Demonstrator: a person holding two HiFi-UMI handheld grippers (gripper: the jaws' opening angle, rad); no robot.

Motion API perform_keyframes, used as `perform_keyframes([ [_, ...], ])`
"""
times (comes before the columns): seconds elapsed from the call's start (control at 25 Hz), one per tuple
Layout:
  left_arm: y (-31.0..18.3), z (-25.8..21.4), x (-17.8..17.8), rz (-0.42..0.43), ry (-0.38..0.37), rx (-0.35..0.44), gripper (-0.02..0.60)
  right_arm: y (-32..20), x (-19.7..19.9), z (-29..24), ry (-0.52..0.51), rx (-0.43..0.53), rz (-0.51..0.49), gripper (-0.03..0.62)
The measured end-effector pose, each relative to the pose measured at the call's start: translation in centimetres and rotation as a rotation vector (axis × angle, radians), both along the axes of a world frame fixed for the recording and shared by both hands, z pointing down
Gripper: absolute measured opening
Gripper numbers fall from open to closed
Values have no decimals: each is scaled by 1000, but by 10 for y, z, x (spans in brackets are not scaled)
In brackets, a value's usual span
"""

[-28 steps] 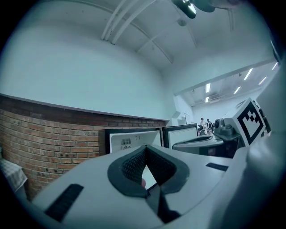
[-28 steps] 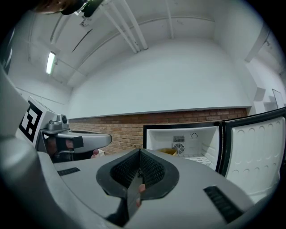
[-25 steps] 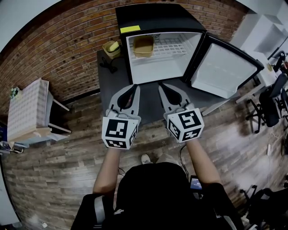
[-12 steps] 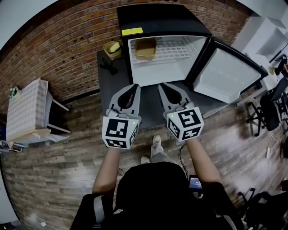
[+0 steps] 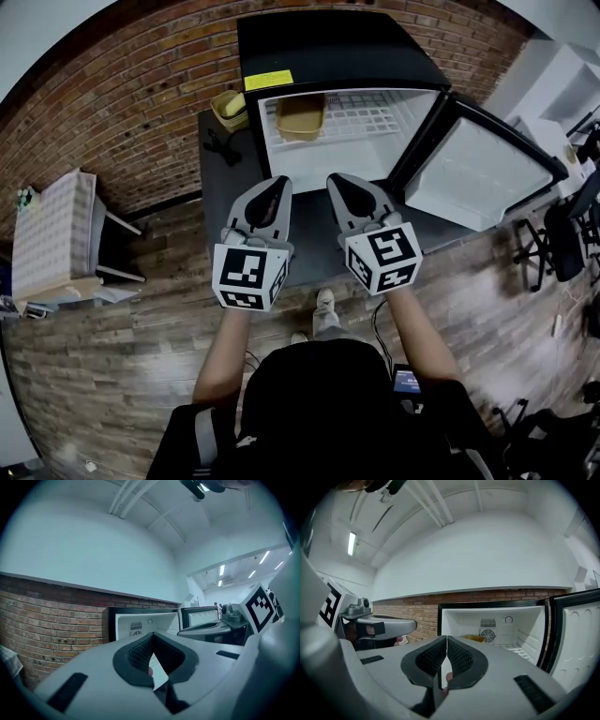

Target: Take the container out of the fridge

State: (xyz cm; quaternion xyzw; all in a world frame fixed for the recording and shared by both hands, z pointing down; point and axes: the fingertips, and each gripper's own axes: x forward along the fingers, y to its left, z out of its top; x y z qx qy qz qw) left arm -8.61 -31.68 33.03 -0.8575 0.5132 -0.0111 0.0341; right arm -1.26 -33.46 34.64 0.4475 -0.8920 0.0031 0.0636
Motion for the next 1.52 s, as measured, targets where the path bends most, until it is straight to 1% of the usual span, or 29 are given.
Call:
perform_keyframes([
  [0.32, -44, 8, 7, -15, 5, -15, 14, -46, 6, 7, 21, -11, -22, 41],
  [0.6, -73, 13, 9, -37, 6, -26, 14, -80, 2, 16, 65, -28, -67, 41],
  [0.84, -90, 19, 4, -63, 3, -42, 14, -106, -9, 27, 142, -44, -132, 41],
  [1.16, -107, 24, -1, -100, -3, -52, 14, -140, -18, 40, 272, -31, -196, 43],
  [1.28, -114, 25, -3, -113, -2, -54, 14, -151, -23, 43, 308, -20, -218, 43],
  [1.4, -119, 25, -5, -123, 0, -54, 14, -157, -31, 45, 343, -30, -250, 46],
  [1.44, -120, 26, -5, -125, 0, -55, 14, -159, -34, 48, 359, -35, -266, 66],
  [1.48, -122, 27, -6, -128, 0, -56, 14, -160, -36, 51, 378, -38, -284, 120],
  [1.52, -123, 27, -6, -130, 0, -57, 14, -162, -39, 53, 400, -39, -300, 141],
])
